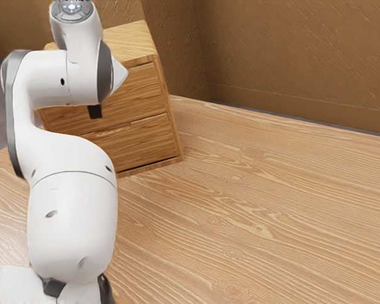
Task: Pull the drawer handle with one arm to open the drawer
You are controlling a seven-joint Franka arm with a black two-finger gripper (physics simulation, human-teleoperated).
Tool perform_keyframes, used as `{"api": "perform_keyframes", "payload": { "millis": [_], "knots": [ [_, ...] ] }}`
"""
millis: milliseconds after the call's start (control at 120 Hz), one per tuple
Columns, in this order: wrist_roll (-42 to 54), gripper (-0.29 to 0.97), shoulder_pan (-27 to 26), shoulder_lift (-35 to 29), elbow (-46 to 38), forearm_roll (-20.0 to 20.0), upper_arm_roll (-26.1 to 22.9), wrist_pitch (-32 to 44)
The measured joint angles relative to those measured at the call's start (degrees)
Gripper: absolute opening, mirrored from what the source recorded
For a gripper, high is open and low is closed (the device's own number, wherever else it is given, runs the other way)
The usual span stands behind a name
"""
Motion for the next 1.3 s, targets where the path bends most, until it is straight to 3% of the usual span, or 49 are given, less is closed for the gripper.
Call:
{"api": "perform_keyframes", "payload": {
  "millis": [158,383,517,617,775,942,1300],
  "knots": [
    [1.05,0.68,0.47,-0.02,-0.21,0.07,-2.04,0.62],
    [2.18,0.63,1.62,-0.03,-0.26,0.18,-2.91,0.98],
    [2.72,0.54,0.69,-0.08,-0.25,0.25,-3.36,1.11],
    [3.03,0.56,0.15,-0.05,-0.63,0.06,-3.05,0.95],
    [3.45,0.45,-2.17,-0.08,-1.73,1.65,-2.13,0.76],
    [3.76,0.51,-6.16,-0.30,-5.19,2.20,-0.21,0.80],
    [4.15,0.50,-14.39,-0.41,-12.12,3.06,4.24,0.87]
  ]
}}
